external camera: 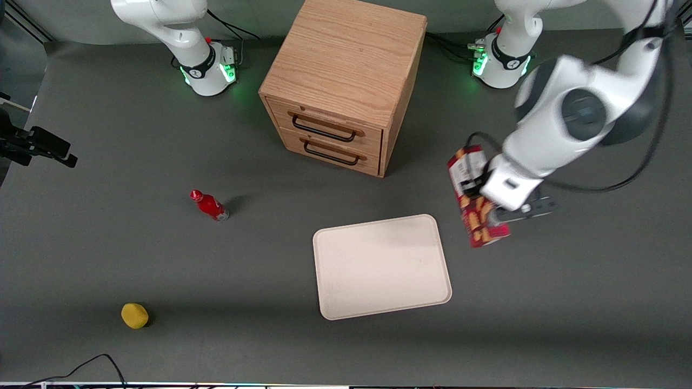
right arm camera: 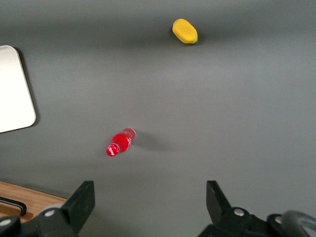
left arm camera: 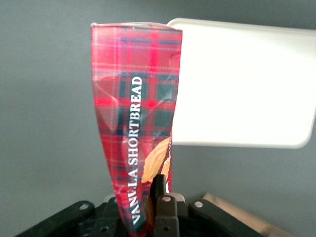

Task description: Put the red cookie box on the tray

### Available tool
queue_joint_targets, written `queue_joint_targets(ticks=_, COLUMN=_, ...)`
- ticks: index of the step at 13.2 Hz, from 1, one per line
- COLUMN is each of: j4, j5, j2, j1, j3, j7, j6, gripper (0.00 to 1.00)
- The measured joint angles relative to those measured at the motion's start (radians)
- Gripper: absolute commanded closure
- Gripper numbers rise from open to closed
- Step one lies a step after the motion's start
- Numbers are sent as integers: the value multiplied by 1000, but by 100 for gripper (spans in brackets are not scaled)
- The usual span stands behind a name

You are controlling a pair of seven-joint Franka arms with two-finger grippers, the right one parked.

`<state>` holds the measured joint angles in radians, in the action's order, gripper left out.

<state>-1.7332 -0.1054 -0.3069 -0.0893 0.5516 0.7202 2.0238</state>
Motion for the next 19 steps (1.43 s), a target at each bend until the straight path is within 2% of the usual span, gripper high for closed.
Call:
queue_joint_targets(ticks=2, j4=1, j5=-214, j2=-186, j1=14, j3=42, j7=190, j6=163, gripper=100)
queue_joint_targets(ticks=3, j4=2, j5=-294, j2=-269, j1=14, j3=44, j7=254, j6=232, gripper=100)
queue_joint_targets(ticks=5, j4=10, j5=-397, j2=-383, j1=9, j3=43, j7=330, j6=335, gripper=100)
queue_joint_targets(ticks=6, j4=16, j5=-436, j2=-414, j1=8, j3=43, j7=348, j6=367, gripper=24)
queue_joint_targets(ticks=7, j4=22, j5=-464, j2=-426, j1=8, j3=46, j7=354, j6=377, gripper=0)
queue_joint_targets(ticks=9, j4=28, j5=-492, j2=-429, j1=7, j3=46, j7=362, j6=383, gripper=0)
queue_joint_targets(ticks=13, j4=67, j5=-470, j2=-380, j1=-8, j3=54, j7=349, j6=290, gripper=0)
queue_joint_targets(ticks=14, j4=75, j5=-416, j2=-337, j1=-11, j3=56, j7=300, j6=235, gripper=0)
queue_joint_targets(ticks=16, j4=102, j5=-257, j2=-221, j1=-16, j3=49, j7=129, j6=54, gripper=0)
queue_joint_targets(ticks=19, j4=175, j5=-48, j2=-32, j1=-25, j3=-57, j7=-159, j6=-268, gripper=0)
